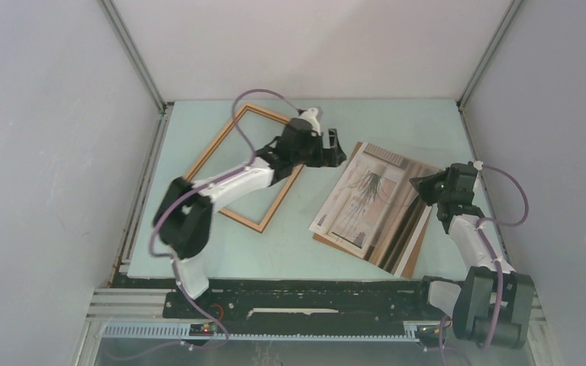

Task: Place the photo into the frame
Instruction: Pick up the photo frame item at the center of the board, then move the photo frame to the center of the board.

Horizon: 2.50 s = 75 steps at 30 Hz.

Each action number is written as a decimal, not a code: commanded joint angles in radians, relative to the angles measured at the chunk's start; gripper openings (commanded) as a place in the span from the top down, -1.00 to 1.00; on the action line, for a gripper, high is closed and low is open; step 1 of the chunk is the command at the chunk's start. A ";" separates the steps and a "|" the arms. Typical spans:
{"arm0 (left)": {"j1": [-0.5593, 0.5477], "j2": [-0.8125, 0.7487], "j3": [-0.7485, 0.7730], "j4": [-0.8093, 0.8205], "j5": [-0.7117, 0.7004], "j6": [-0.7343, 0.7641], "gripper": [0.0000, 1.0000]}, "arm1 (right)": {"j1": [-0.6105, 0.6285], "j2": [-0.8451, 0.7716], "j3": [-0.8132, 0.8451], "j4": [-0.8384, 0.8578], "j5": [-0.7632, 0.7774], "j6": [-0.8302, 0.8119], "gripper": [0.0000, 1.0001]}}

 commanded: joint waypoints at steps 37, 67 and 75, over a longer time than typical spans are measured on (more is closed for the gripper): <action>0.104 -0.184 -0.472 0.034 0.169 -0.396 -0.77 | -0.077 -0.095 0.338 -0.175 -0.504 -0.463 1.00; 0.022 -0.307 -0.723 0.589 0.129 -0.605 -0.97 | -0.013 -0.022 0.619 -0.265 -0.372 -0.328 1.00; 0.179 -0.586 -0.721 0.153 0.061 -0.279 -1.00 | 0.065 0.030 0.619 -0.204 -0.400 -0.298 1.00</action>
